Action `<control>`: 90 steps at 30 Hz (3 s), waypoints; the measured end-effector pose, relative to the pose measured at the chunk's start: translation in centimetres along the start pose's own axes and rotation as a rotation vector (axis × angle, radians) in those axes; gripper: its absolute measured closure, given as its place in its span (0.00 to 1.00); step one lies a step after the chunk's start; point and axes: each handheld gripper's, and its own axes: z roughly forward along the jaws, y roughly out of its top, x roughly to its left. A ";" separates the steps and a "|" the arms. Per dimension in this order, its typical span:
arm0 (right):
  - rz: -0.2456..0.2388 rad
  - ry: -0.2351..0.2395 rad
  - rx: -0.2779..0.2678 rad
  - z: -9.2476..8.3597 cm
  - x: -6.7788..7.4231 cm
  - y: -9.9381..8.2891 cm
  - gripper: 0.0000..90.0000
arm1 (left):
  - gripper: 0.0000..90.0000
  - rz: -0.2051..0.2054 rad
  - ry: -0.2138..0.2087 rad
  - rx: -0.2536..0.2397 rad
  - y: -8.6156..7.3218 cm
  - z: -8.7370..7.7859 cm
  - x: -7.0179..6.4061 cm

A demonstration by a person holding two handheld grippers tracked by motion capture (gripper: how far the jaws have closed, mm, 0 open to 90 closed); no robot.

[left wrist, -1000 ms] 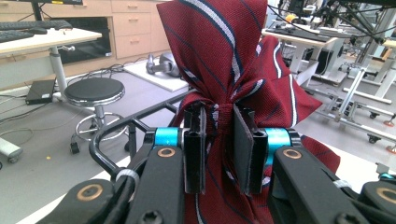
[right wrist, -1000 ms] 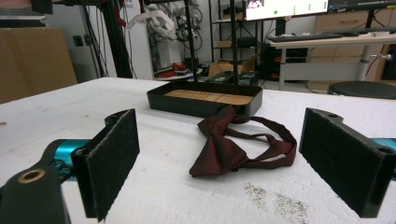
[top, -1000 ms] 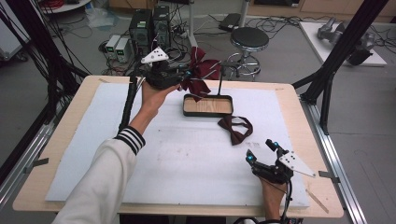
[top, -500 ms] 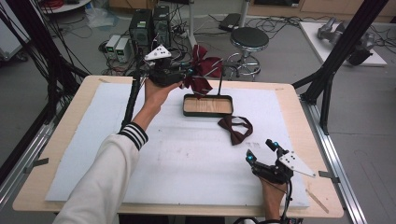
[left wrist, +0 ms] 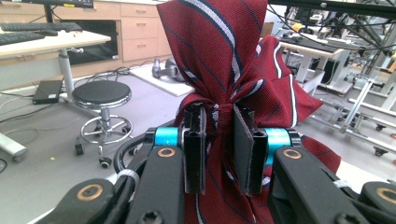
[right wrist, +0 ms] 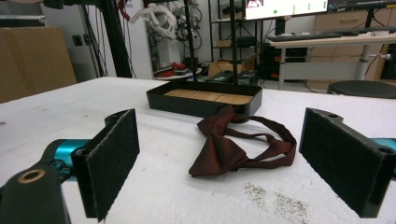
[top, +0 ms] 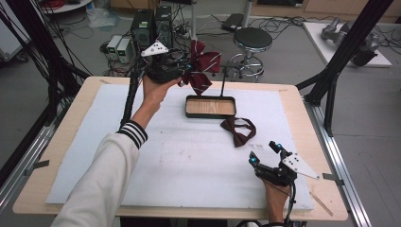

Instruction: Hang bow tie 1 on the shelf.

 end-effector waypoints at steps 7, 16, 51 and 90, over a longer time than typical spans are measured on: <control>0.003 0.005 -0.001 0.0 0.0 0.0 0.12 | 0.84 -0.007 0.010 -0.002 0.3 0.0 0.0; 0.003 0.004 0.001 0.0 0.0 0.0 0.12 | 0.84 0.000 -0.001 0.006 0.2 0.3 -0.7; -0.003 0.002 -0.004 0.0 0.0 0.0 0.12 | 0.84 -0.019 -0.022 -0.009 0.8 1.2 0.3; -0.001 0.002 0.004 0.0 0.1 0.0 0.13 | 0.83 -0.049 0.139 0.031 0.3 1.4 2.7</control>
